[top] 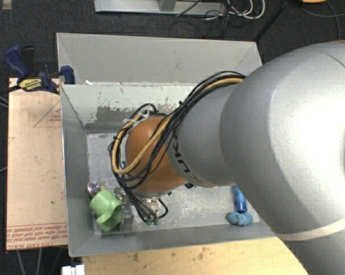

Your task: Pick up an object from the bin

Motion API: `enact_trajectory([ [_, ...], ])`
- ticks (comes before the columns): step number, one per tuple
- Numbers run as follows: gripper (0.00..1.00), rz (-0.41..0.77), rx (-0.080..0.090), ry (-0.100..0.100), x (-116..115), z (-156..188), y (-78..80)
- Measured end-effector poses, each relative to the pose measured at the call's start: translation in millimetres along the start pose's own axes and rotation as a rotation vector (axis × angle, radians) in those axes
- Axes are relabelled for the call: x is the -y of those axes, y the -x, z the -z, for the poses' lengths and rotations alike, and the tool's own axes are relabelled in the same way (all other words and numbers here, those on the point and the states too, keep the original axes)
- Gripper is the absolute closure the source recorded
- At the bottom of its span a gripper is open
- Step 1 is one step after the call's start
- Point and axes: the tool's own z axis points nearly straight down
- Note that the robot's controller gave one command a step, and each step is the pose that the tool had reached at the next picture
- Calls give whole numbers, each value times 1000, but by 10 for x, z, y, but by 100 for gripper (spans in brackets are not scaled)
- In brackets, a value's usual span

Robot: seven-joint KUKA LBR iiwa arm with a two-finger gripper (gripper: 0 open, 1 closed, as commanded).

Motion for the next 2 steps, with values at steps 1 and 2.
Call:
enact_trajectory([
  [1,100,1,7,1,154,838,94],
  [2,100,-17,9,2,158,2150,109],
])
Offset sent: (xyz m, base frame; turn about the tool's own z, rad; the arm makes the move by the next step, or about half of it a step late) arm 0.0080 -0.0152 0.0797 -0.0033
